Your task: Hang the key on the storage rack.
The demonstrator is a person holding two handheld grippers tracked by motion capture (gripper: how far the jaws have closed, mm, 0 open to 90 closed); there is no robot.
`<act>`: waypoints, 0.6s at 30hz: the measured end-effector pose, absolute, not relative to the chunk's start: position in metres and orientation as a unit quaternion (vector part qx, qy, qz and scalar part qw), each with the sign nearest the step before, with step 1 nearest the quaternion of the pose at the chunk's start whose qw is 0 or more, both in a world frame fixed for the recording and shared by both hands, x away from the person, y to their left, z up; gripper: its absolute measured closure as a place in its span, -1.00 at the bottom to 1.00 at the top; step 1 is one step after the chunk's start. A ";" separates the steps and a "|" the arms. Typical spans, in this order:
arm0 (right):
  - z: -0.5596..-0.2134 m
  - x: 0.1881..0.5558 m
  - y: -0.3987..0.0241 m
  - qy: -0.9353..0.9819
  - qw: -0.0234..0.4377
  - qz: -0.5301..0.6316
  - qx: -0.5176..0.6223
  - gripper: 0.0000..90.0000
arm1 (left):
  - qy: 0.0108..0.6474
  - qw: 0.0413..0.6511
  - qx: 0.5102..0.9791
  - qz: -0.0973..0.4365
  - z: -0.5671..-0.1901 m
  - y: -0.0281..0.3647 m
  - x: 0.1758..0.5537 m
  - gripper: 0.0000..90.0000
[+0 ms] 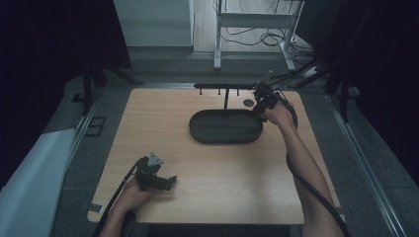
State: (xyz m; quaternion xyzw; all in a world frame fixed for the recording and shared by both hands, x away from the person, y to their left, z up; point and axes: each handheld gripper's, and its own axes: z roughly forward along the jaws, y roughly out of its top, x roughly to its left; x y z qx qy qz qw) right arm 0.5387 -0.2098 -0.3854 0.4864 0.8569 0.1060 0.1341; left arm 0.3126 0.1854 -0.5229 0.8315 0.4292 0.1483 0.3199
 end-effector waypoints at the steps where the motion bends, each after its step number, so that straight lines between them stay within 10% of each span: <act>1: -0.385 0.537 -0.211 0.856 0.133 0.106 0.488 -0.48 | 0.429 0.320 0.832 0.148 -0.523 0.185 0.313 -1.00; 18: -0.385 0.515 -0.220 0.864 0.117 0.124 0.474 -0.61 | 0.429 0.319 0.832 0.147 -0.523 0.186 0.313 -1.00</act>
